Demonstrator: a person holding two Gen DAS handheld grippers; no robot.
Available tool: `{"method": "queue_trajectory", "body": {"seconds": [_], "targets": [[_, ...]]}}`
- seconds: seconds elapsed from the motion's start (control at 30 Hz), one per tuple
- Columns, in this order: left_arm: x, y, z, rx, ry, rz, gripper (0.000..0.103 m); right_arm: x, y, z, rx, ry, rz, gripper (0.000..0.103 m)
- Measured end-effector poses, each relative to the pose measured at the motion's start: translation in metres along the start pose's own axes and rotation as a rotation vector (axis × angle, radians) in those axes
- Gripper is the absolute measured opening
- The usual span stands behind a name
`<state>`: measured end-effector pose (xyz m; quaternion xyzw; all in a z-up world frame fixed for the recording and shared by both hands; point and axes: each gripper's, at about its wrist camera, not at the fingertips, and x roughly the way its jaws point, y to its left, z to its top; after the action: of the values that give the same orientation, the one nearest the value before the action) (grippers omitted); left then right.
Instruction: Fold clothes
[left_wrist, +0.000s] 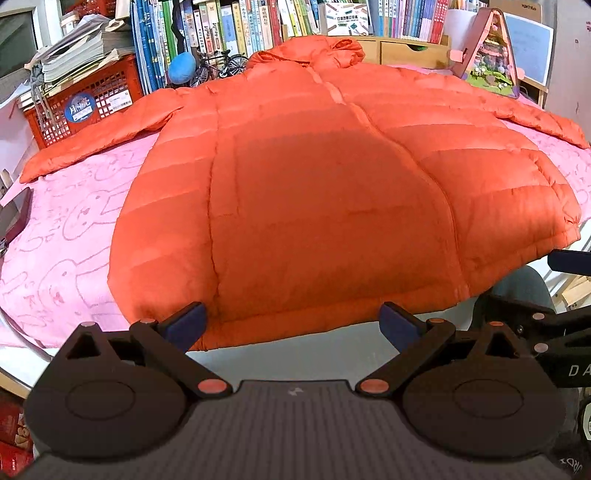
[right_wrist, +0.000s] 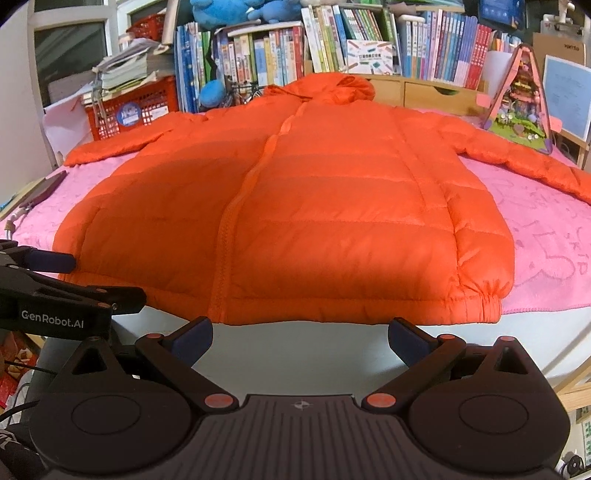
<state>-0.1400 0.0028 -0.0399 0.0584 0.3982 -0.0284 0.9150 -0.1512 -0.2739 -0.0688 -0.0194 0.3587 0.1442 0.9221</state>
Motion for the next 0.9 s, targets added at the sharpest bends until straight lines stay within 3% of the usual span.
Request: {"method": "queue_trajectory", "body": {"seconds": [0.9], "targets": [[0.0022,-0.0078,0.0012,0.005,0.015,0.003,0.101,0.0005,0.0034,-0.0021,-0.006,0.014,-0.001,0.102]]}}
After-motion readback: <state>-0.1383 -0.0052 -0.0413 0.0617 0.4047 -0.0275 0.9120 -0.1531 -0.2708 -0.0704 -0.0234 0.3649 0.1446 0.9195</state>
